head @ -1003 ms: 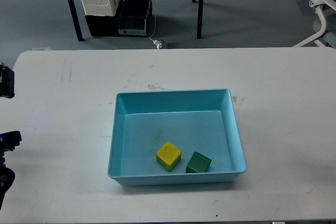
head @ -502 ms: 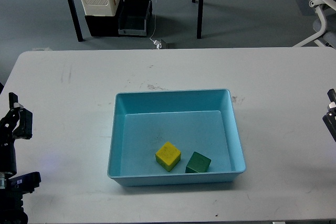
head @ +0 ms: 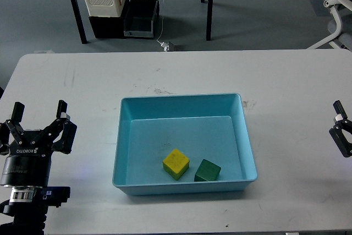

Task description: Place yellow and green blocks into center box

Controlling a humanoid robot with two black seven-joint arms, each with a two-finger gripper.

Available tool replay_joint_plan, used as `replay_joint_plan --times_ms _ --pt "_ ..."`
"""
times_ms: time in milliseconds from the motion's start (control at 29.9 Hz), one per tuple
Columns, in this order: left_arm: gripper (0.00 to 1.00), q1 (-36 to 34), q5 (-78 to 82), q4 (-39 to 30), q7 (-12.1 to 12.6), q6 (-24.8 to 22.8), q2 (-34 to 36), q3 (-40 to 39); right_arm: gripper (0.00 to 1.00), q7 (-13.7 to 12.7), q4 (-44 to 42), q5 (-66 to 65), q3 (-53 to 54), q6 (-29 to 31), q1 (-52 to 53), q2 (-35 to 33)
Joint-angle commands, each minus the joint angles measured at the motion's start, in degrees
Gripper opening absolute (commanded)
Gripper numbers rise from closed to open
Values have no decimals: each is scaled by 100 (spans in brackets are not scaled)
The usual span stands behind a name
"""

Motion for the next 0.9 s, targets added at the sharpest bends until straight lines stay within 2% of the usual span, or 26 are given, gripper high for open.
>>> replay_joint_plan --times_ms 0,535,869 --pt "100 2 -2 0 24 0 12 3 100 0 -1 -2 16 -6 -88 0" --pt "100 37 -2 0 -47 0 21 -15 100 0 -194 -2 87 -6 8 0" --pt "100 -24 -2 9 -47 0 39 -14 100 0 -476 -2 139 -6 579 0"
